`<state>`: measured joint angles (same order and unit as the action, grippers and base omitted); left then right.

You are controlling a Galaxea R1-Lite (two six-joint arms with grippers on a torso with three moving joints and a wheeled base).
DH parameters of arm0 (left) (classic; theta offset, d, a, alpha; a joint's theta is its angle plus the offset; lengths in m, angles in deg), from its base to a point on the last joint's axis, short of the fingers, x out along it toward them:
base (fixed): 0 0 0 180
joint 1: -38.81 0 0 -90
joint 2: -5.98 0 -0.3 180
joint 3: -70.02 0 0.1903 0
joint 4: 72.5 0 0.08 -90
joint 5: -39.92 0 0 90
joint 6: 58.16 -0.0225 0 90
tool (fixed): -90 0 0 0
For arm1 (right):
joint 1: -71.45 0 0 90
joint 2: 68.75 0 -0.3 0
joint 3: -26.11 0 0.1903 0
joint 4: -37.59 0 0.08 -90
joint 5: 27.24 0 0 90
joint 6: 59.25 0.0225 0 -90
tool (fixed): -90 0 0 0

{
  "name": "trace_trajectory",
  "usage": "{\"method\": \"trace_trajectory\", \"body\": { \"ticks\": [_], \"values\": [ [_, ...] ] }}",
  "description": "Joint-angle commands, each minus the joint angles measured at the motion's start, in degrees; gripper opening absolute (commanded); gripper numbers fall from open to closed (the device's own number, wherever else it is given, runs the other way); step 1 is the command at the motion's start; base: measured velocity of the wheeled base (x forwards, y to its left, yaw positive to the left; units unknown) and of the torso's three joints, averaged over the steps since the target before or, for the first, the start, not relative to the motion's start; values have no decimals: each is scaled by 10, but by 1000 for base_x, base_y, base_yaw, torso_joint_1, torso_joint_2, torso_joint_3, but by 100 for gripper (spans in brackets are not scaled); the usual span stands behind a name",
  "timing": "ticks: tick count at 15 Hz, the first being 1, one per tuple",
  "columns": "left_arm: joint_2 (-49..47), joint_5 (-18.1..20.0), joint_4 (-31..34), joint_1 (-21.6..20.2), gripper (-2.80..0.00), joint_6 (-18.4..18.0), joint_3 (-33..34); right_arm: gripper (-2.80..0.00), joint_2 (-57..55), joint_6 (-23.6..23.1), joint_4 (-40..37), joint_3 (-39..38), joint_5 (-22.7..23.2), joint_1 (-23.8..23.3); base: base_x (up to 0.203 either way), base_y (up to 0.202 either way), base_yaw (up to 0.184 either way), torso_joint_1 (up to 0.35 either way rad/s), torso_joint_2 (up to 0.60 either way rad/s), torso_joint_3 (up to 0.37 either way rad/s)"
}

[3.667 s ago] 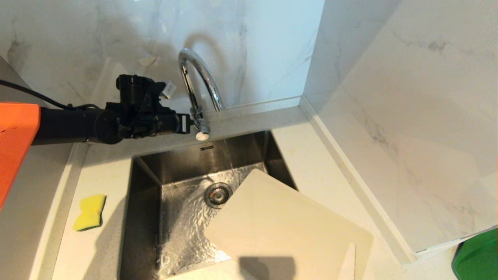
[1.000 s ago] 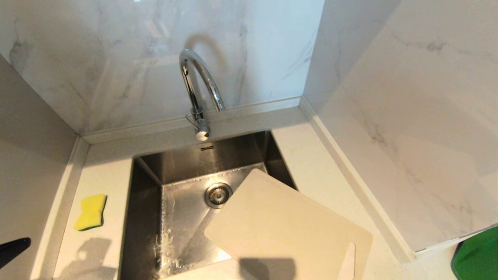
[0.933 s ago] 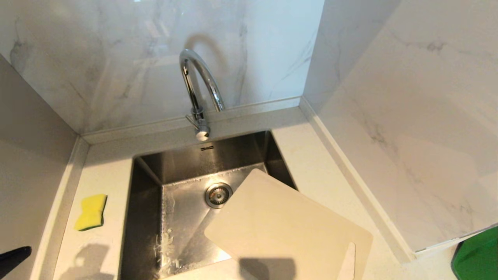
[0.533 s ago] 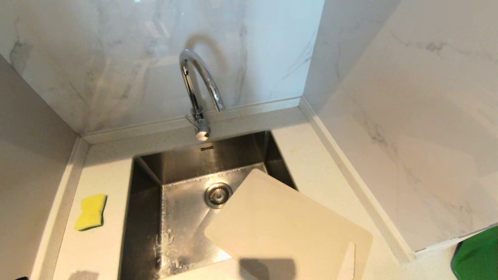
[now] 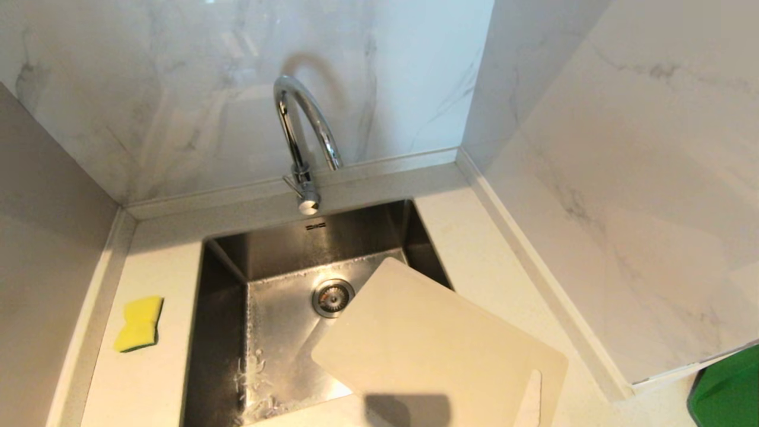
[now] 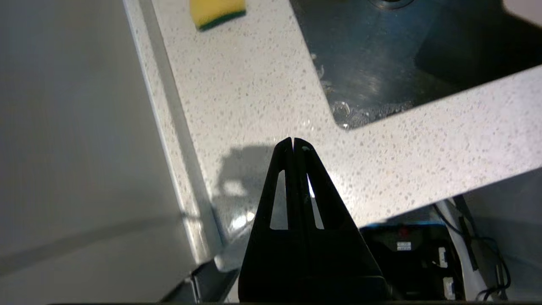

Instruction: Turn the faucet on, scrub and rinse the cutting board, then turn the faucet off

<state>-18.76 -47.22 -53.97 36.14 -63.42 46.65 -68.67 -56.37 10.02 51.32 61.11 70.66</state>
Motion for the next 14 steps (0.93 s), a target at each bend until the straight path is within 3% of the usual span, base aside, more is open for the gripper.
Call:
{"method": "trace_trajectory", "body": {
  "ticks": [1, 14],
  "values": [
    [60, -4, 35, -1, -280, 0, 2, -280, -1, 0, 0, 0, 0, 0, 0, 0, 0, 0, 0, 0],
    [250, -8, 51, 16, -280, 1, 2, -280, -1, 0, 0, 0, 0, 0, 0, 0, 0, 0, 0, 0]
  ]
}}
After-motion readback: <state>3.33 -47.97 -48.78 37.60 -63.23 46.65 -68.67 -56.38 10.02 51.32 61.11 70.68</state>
